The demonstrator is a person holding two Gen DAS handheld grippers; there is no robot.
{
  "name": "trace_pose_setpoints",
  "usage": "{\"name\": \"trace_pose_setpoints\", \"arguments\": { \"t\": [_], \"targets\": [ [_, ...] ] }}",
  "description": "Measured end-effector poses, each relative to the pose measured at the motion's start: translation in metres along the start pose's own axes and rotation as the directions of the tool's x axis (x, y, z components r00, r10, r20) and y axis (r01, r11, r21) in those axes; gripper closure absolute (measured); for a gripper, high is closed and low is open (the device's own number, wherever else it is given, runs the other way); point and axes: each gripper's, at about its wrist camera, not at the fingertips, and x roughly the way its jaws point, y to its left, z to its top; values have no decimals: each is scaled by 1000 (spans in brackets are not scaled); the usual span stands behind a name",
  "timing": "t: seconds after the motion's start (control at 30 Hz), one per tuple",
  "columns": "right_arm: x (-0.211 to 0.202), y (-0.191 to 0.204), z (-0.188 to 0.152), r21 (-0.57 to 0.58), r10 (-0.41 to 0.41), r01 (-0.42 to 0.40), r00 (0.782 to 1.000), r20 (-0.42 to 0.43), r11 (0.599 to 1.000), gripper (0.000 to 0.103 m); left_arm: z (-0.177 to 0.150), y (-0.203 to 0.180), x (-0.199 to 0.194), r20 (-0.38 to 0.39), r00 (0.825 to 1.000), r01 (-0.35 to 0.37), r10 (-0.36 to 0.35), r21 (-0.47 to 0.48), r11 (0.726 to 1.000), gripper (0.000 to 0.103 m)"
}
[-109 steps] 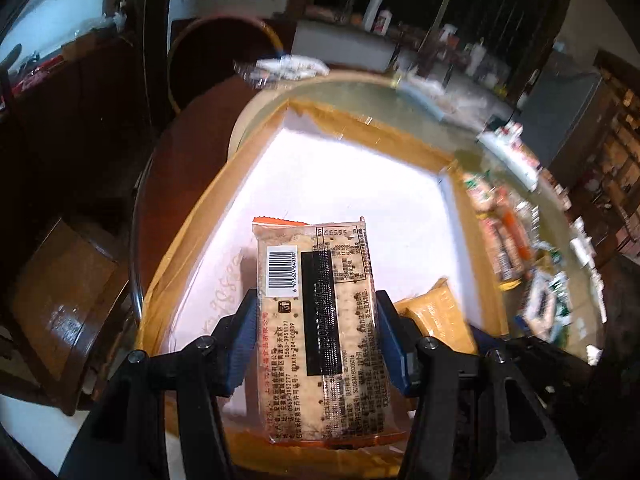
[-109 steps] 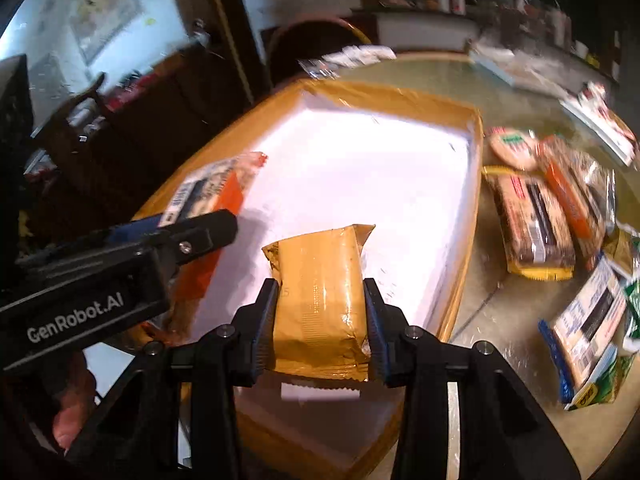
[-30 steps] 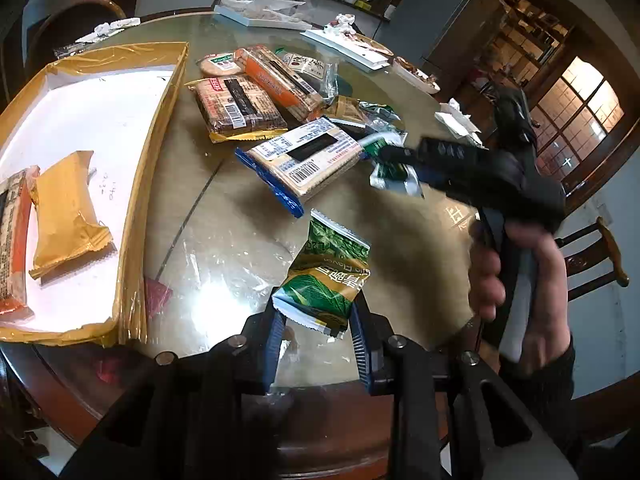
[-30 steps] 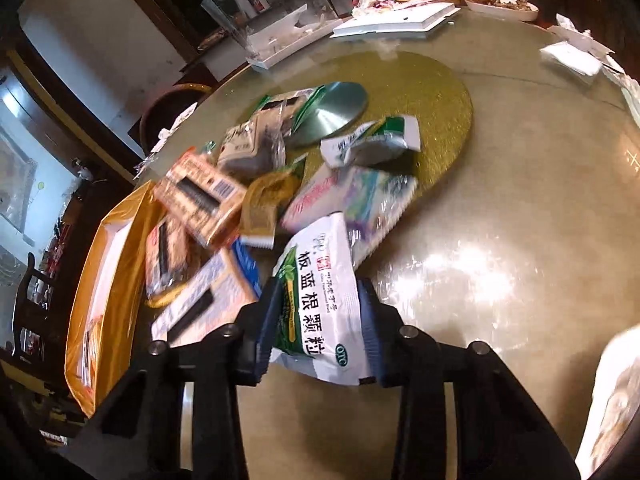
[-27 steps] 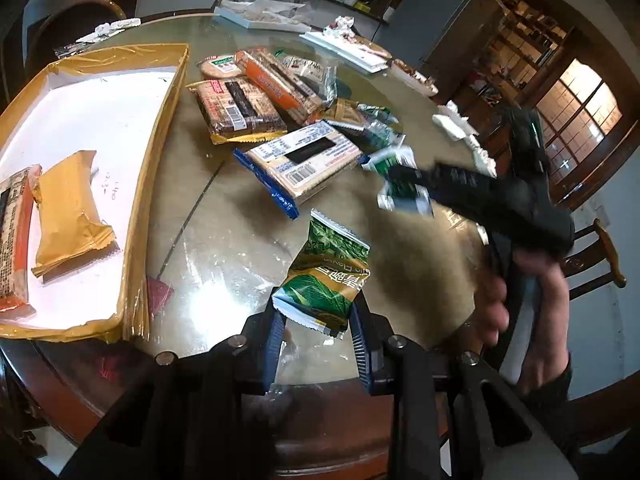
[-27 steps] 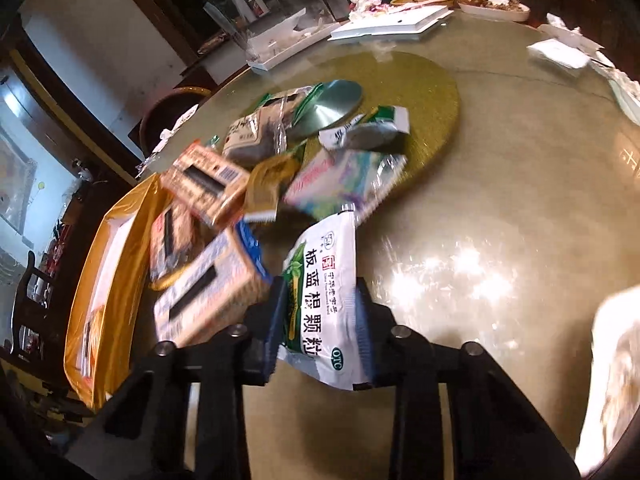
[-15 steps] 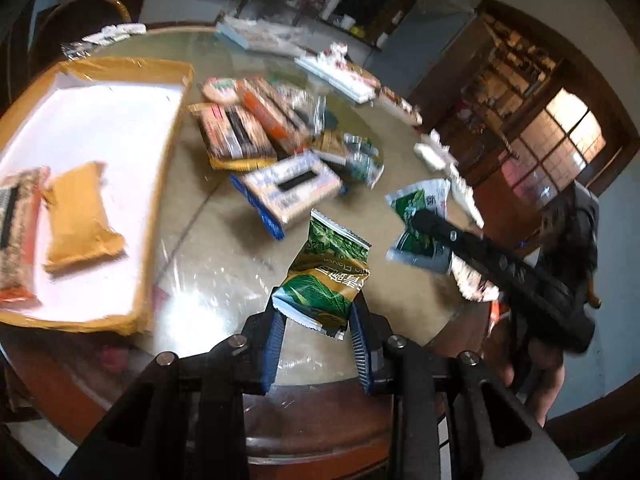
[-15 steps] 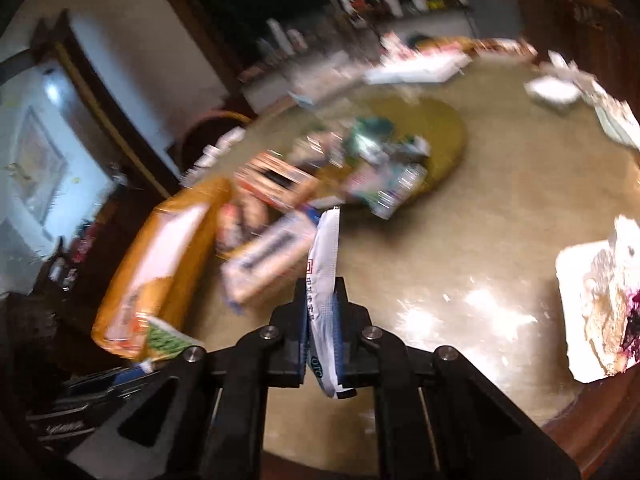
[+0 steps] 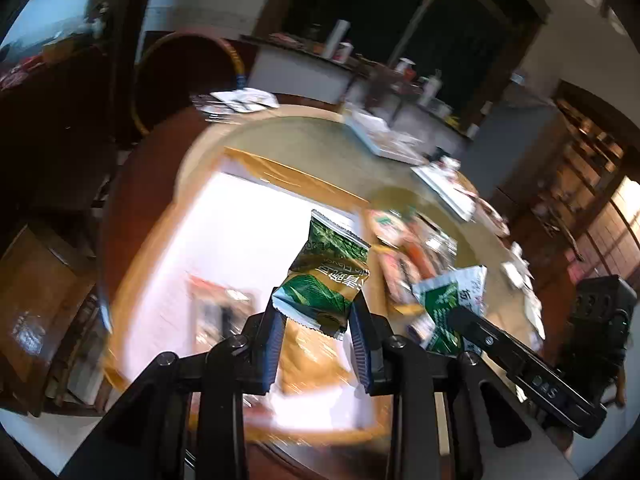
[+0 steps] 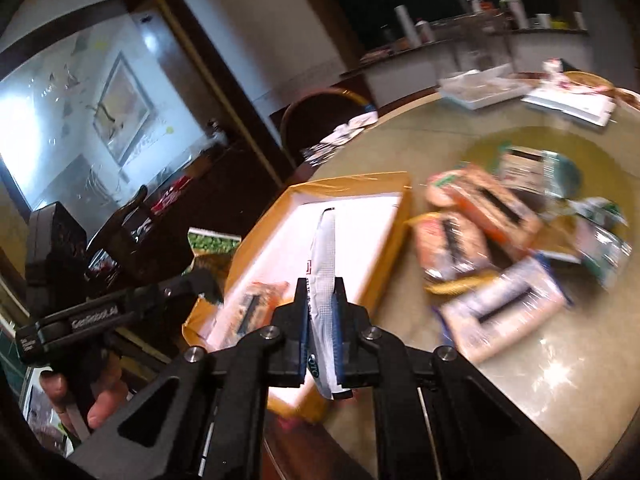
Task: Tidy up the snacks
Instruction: 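Drop both bags into the white tray and open both grippers, then grasp the blue-edged cracker pack with the left gripper while the right grasps the Dole bag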
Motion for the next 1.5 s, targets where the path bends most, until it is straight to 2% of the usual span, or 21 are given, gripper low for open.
{"name": "trace_pose_setpoints", "arguments": {
  "t": [0.17,0.23,0.3,0.43,0.5,0.57,0.6,0.63,0.67,0.73,0.8,0.87,0.93,0.97,1.07,1.13,1.2,1.27,1.3,1.4,1.5],
  "targets": [
    [71,15,25,-20,16,-18,995,-101,1000,92,36,40,40,-68,997,-42,39,-53,998,73],
    [95,12,30,4,34,-34,989,-145,999,92,37,49,57,-114,993,-48,40,-71,996,73],
    [114,10,30,14,19,-16,983,-182,1000,92,37,56,72,-150,988,-56,42,-91,994,73],
    [139,5,27,24,12,-7,973,-229,1000,92,30,64,93,-235,967,-116,95,-80,990,72],
    [145,4,23,23,1,5,969,-247,1000,88,27,66,101,-276,955,-129,106,-67,989,72],
    [143,4,22,6,-34,36,967,-252,999,86,26,67,103,-276,952,-154,132,-60,986,71],
    [139,5,22,-8,-41,40,968,-249,999,84,26,66,104,-272,951,-162,144,-43,986,69],
    [131,6,23,-22,-56,52,968,-243,998,78,25,63,102,-265,951,-172,160,-24,985,60],
    [122,5,23,-29,-71,66,971,-230,997,72,23,58,97,-249,951,-188,181,-2,982,41],
    [97,4,25,-36,-71,66,983,-171,997,47,19,47,85,-173,958,-227,230,39,973,23],
    [68,2,22,-39,-66,61,990,-124,997,46,14,33,72,-110,957,-260,267,72,963,22],
    [31,-8,11,-22,-57,55,996,-74,998,43,7,17,57,-62,960,-266,272,95,959,22],
    [2,-23,-3,11,-59,59,998,-36,998,33,-6,-8,41,-4,975,-219,221,127,968,22],
    [-13,-34,-11,32,-72,73,997,-21,997,33,-12,-21,37,4,982,-189,191,153,970,22],
    [-51,-69,-33,102,-154,155,988,-16,983,33,-28,-70,38,-34,998,-42,53,257,965,20],
    [-75,-90,-44,141,-205,204,979,-8,969,33,-36,-111,59,-145,989,85,-36,347,934,20],
    [-95,-111,-55,193,-256,252,967,-4,948,33,-47,-149,82,-219,975,122,-27,433,893,20],
    [-112,-128,-65,244,-264,254,964,8,936,33,-57,-180,102,-230,973,132,-10,523,842,20],
    [-118,-132,-67,260,-264,250,964,19,933,33,-61,-196,118,-259,966,149,2,565,812,20],
    [-134,-144,-77,298,-279,253,959,47,920,33,-67,-217,160,-327,944,166,48,594,787,20],
    [-138,-151,-81,305,-286,260,957,42,916,33,-68,-221,182,-320,939,103,122,604,790,21]
  ]
}}
